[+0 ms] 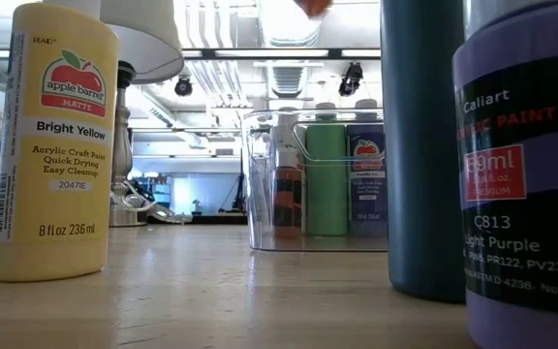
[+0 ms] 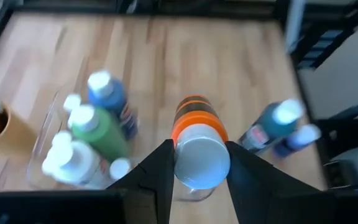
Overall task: Pick & Place Paint Supplies
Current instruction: Put the small orange paint bottle into the transparent bin
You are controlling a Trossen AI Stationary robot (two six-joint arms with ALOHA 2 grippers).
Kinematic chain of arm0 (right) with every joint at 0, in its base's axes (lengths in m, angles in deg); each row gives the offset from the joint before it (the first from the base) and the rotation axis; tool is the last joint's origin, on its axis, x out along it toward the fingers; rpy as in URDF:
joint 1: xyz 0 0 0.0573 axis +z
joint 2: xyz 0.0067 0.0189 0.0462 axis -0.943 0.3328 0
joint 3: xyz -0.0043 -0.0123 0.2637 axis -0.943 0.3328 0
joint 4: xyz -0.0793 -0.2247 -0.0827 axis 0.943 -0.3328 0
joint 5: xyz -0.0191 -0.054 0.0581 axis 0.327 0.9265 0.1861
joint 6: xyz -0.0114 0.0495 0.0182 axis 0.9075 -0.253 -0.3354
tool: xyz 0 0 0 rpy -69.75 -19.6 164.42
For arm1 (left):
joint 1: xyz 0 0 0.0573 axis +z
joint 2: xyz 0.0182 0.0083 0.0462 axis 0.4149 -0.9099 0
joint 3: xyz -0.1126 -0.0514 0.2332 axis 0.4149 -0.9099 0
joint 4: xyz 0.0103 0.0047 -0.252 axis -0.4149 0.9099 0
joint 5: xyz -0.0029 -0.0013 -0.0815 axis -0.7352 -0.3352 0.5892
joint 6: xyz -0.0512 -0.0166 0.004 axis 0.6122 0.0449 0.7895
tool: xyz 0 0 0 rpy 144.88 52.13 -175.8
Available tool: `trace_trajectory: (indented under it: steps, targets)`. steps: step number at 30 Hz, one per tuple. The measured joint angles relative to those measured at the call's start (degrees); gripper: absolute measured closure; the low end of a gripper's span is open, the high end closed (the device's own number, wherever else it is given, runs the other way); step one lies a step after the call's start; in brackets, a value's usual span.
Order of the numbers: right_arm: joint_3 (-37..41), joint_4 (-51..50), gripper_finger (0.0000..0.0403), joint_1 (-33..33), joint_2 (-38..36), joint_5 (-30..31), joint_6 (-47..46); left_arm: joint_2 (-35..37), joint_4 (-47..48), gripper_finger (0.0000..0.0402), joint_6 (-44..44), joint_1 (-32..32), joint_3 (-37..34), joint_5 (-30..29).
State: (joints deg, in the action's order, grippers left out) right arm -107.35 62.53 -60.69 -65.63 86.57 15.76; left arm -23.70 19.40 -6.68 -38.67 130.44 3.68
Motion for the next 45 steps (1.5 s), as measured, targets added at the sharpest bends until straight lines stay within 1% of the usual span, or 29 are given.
trace_trajectory:
  steps: [5, 8, 10, 14, 19, 23, 30, 45]
  targets:
    - [0.0, -0.02, 0.0394, 0.0, 0.0, 0.0, 0.0, -7.42, 7.41, 0.0278, 0.36, 2.38, 5.88, 0.32]
    - [0.0, 0.0, 0.0394, 0.02, 0.0, -0.02, -0.02, -11.59, 10.41, 0.0278, 0.4, 3.72, 8.92, 2.54]
    - [-0.01, 0.0, 0.0394, 0.0, 0.0, -0.02, 0.0, -14.22, 11.54, 0.0278, 0.26, 4.38, 10.75, 3.68]
    - [0.0, -0.02, 0.0394, 0.0, 0.0, -0.02, -0.02, -18.78, 14.44, 0.0278, -0.02, 5.37, 13.9, 3.72]
    - [0.0, -0.02, 0.0394, 0.02, -0.01, -0.01, -0.01, -22.73, 14.65, 0.0278, 1.3, 6.72, 15.36, 3.58]
    - [0.0, 0.0, 0.0394, 0.0, 0.0, 0.0, 0.0, -24.94, 14.54, 0.0278, 2.39, 7.9, 15.55, 3.12]
    - [0.0, -0.01, 0.0394, 0.01, 0.0, -0.01, -0.01, -27.89, 14.22, 0.0278, 3.03, 9.2, 15.42, -1.41]
    - [0.0, -0.02, 0.0394, 0.02, -0.02, 0.0, -0.02, -31.43, 13.57, 0.0278, 3.01, 9.93, 15.31, -1.49]
